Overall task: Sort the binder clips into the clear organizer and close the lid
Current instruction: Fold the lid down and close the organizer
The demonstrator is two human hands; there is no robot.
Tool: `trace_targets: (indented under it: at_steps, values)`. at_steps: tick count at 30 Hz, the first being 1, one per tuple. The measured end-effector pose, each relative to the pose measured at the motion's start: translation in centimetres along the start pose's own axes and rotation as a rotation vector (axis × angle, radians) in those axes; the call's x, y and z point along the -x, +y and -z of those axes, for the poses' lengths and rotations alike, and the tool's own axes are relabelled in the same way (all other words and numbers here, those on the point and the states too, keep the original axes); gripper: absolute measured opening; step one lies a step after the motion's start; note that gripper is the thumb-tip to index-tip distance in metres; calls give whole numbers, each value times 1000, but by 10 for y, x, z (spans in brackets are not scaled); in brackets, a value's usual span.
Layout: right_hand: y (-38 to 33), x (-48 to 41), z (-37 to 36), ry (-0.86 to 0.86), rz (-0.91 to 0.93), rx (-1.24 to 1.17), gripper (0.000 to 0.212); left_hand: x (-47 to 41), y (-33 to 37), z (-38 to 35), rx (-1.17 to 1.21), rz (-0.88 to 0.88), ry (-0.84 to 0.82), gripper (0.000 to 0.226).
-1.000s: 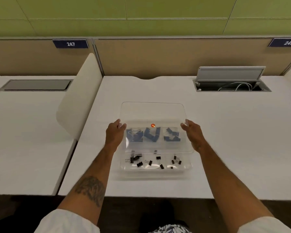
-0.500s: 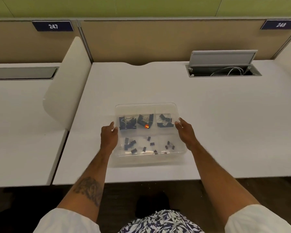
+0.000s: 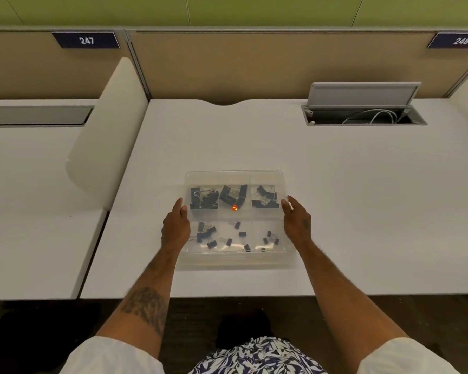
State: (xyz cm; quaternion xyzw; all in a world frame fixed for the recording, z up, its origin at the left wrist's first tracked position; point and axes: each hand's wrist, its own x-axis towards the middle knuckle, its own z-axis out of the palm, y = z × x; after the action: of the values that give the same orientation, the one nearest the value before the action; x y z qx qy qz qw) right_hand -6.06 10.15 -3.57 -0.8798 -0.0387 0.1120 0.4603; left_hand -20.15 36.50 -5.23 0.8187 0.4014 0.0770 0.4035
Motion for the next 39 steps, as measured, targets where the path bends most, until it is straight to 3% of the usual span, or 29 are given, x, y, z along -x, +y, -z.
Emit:
trace_targets:
  at_steps: [5,13,20,25,33,39]
  values:
    - [0,-4,-4,22,-35,23,43,-4,4,1,120,-5,-16,46]
    - [0,-14,-7,-4,-109,42,42,-8,13,3,109,14,-23,40]
    - [-3,-47,8,-59,-169,-3,50,-34,11,13,310,211,-75,36]
    - [-25,-82,3,-19,-190,-62,47,-62,28,13,299,230,-77,49]
    - [-40,-133,-19,22,-381,-307,34,-110,59,-1,250,310,-20,55]
    - [-37,-138,-33,81,-335,-243,32,-128,63,-11,230,381,-57,56]
